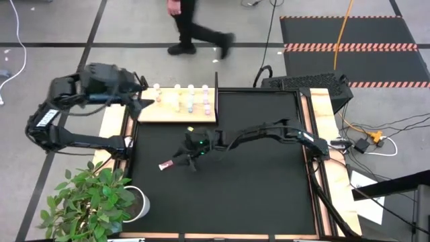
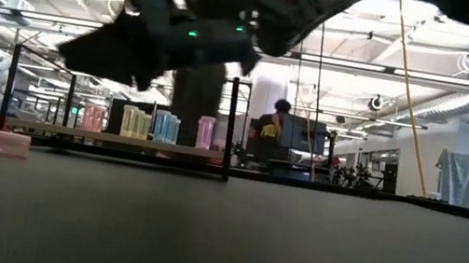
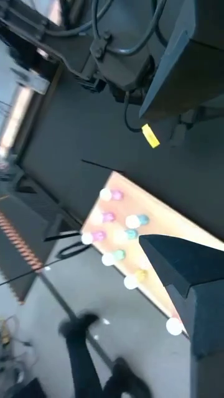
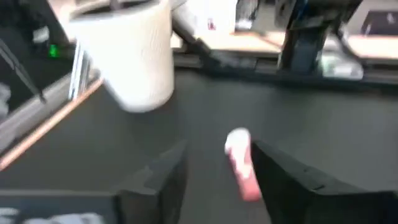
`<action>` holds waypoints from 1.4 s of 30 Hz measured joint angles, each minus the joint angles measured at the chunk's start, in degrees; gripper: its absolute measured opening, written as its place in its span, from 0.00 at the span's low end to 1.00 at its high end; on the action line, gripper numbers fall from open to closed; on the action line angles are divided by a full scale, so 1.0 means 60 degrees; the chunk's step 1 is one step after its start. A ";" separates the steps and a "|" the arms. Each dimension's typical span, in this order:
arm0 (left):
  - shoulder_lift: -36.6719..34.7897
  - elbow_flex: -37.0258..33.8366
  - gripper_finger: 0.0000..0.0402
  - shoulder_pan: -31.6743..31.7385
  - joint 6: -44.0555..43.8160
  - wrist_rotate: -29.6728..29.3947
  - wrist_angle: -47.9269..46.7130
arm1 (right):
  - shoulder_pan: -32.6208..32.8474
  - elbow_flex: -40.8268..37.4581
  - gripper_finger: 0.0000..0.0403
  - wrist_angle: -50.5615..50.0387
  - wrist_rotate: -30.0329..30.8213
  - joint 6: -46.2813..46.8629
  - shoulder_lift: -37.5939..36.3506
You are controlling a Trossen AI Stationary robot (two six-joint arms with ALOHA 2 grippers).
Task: Pick and place medicine bottles onto shelf by color
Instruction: Put the pink pill bottle on the shelf aligned with the other pink pill bottles
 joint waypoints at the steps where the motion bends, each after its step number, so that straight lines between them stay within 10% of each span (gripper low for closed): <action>1: 0.0092 -0.0061 0.78 -0.0036 -0.0007 0.0000 0.0002 | -0.0018 0.0343 0.46 0.0062 0.0025 0.0074 0.0248; 11: 0.0831 -0.0213 0.78 -0.0618 0.0386 0.0011 -0.0198 | -0.0104 0.3928 0.60 -0.1158 -0.0529 -0.1473 0.2881; 22: 0.0808 -0.0213 0.78 -0.0668 0.1096 -0.0145 -0.0198 | -0.0149 0.4337 0.57 -0.2128 -0.0454 -0.1790 0.3739; 34: 0.0739 -0.0213 0.78 -0.0668 0.1694 -0.0177 -0.0204 | -0.0616 0.4337 0.21 -0.2321 -0.1068 -0.0014 0.3756; 42: 0.0430 -0.0213 0.78 -0.0661 0.1835 -0.0259 -0.0204 | -0.1022 0.4333 0.26 -0.2592 -0.2250 0.0810 0.3597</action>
